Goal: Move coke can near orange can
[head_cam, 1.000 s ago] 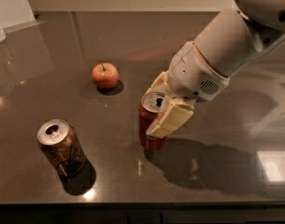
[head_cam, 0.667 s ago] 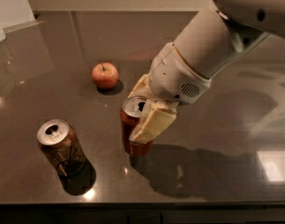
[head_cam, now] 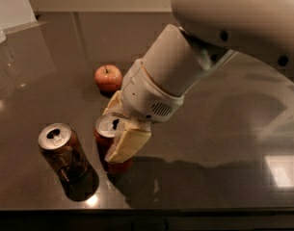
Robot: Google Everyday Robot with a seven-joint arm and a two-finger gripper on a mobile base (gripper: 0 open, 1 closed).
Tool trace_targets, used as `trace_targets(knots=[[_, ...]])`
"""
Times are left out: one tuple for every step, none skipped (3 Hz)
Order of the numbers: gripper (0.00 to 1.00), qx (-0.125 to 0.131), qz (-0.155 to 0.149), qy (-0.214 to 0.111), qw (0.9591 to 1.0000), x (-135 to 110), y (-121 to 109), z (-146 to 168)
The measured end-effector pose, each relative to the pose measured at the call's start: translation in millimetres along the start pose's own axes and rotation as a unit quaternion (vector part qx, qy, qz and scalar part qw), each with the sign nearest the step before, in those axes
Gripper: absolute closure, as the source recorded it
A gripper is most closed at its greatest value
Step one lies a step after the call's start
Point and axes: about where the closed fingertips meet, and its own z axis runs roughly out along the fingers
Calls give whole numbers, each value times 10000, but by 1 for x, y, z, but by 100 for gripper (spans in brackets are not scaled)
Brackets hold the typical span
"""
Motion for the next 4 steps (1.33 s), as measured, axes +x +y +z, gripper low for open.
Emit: trace_targets(knots=[[82,-42,-106,-2,9999,-9,-1,19],[59,-55,-141,24,9999,-10,-7,28],[36,-49,-161,31,9999,-11,-6,28],[12,-44,-182,38,9998,-13,-6,28]])
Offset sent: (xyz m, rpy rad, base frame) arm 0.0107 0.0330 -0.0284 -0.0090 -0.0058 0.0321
